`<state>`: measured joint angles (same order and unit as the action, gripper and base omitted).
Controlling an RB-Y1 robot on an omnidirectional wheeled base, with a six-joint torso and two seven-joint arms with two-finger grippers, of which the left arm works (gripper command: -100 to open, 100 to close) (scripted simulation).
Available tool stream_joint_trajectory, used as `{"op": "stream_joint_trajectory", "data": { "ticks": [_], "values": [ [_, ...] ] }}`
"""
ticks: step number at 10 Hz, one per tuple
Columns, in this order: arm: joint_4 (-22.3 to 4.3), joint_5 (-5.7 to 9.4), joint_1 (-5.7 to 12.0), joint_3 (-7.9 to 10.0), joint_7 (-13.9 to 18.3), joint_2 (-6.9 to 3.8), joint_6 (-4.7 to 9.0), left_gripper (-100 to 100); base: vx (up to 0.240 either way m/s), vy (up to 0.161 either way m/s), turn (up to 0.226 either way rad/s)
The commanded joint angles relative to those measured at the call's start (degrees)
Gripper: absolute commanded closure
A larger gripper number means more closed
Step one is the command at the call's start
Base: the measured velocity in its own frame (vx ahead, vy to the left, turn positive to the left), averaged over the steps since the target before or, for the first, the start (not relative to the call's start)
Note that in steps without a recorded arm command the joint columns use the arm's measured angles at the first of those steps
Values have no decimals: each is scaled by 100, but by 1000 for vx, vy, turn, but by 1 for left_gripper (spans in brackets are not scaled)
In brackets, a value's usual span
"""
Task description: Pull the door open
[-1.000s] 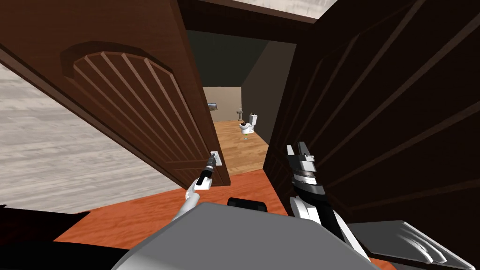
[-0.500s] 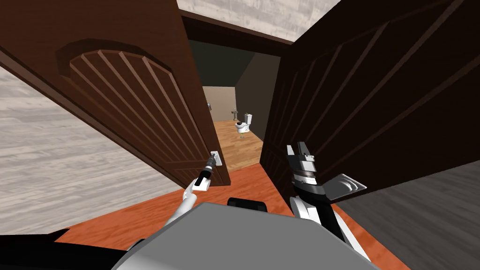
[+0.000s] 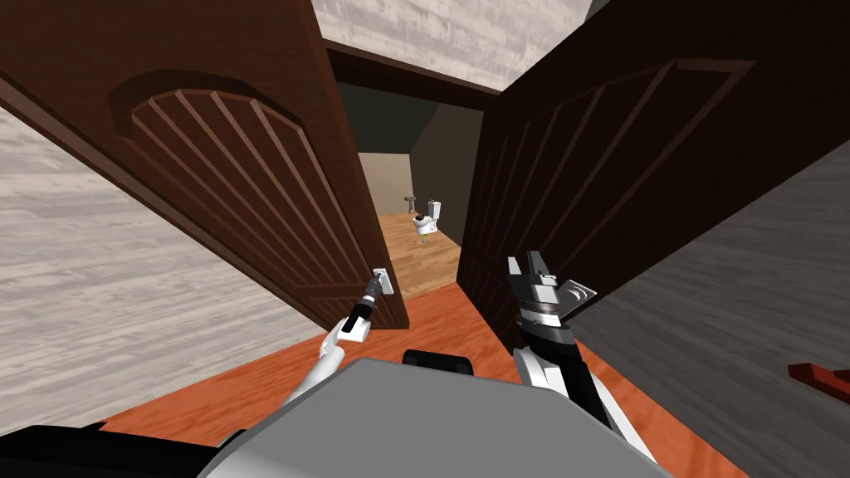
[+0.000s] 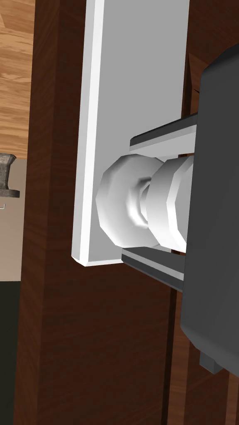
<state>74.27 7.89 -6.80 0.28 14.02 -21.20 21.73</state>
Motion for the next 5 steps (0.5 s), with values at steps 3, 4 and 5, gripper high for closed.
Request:
{"op": "stream_joint_trajectory", "data": {
  "ticks": [3, 4, 5],
  "values": [
    [127, 24, -223, -203, 232, -297, 163, 100, -259, 81, -147],
    [149, 28, -256, -236, 268, -341, 188, 100, -214, 76, -92],
    [177, 33, -297, -278, 313, -397, 219, 100, -225, 85, -98]
  ]
}}
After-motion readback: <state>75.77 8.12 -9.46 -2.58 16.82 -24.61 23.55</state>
